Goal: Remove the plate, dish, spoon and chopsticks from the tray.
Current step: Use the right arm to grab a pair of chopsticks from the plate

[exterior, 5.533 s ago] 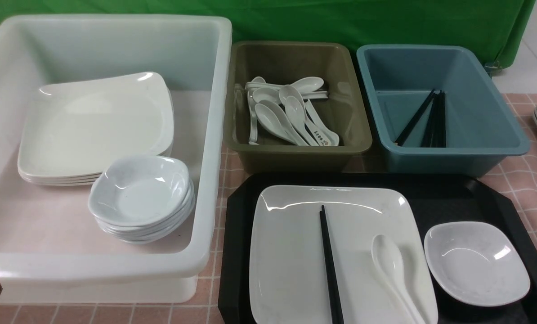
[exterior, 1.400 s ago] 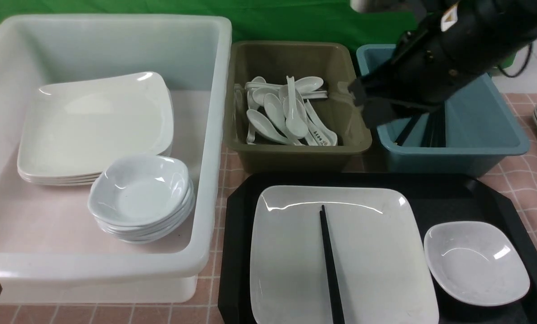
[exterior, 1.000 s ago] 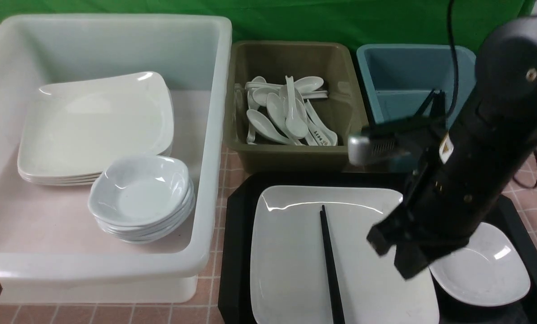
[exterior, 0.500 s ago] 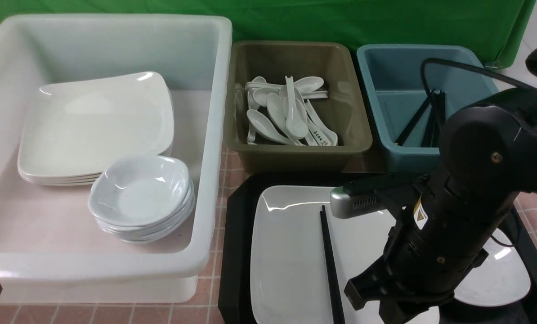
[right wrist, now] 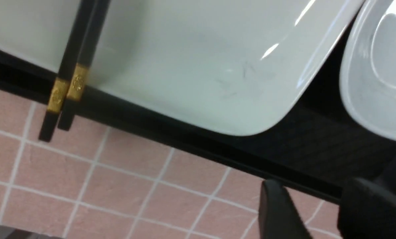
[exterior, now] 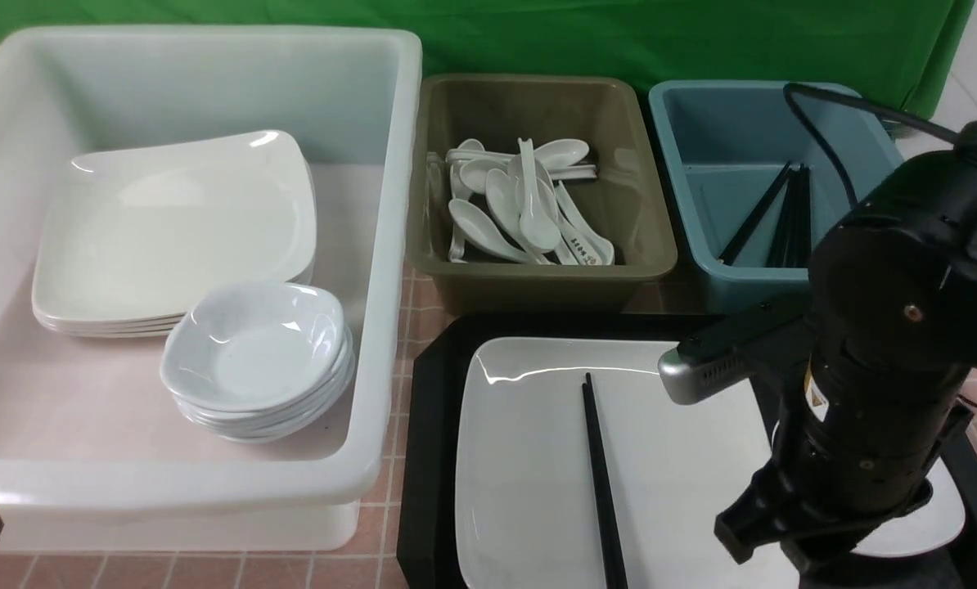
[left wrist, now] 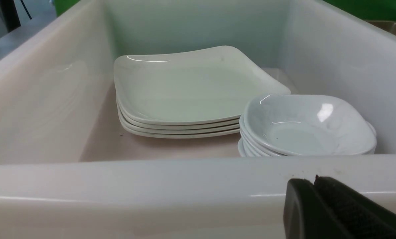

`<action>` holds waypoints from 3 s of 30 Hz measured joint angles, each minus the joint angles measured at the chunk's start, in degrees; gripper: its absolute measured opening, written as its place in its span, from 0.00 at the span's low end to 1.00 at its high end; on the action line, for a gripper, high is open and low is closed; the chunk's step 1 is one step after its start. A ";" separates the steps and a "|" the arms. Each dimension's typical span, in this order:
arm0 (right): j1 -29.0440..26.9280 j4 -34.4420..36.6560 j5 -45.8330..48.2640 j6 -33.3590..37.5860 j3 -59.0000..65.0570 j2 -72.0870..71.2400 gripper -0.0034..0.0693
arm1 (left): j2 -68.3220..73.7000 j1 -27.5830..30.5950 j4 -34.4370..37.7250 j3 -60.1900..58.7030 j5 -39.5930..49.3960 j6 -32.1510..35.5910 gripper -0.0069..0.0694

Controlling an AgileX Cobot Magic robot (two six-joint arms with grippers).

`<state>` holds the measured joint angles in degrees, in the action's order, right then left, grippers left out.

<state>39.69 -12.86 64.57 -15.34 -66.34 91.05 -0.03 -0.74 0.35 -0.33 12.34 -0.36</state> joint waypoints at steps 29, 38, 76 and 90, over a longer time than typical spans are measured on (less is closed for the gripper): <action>-9.12 18.86 -22.28 3.19 13.85 -13.51 0.25 | 0.00 0.00 0.00 0.00 0.00 0.00 0.12; -9.12 19.04 -19.58 4.42 10.64 -6.31 0.66 | 0.00 0.00 0.00 0.00 0.00 0.00 0.12; 0.69 17.71 -19.56 -0.39 -6.93 18.82 0.85 | 0.00 0.00 0.00 0.00 0.00 0.00 0.12; 0.69 17.14 -18.76 -0.72 -6.99 21.49 0.37 | 0.00 0.00 0.00 0.00 0.00 0.00 0.12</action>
<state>40.38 4.28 45.82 -16.06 -73.33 112.54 -0.03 -0.74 0.35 -0.33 12.34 -0.36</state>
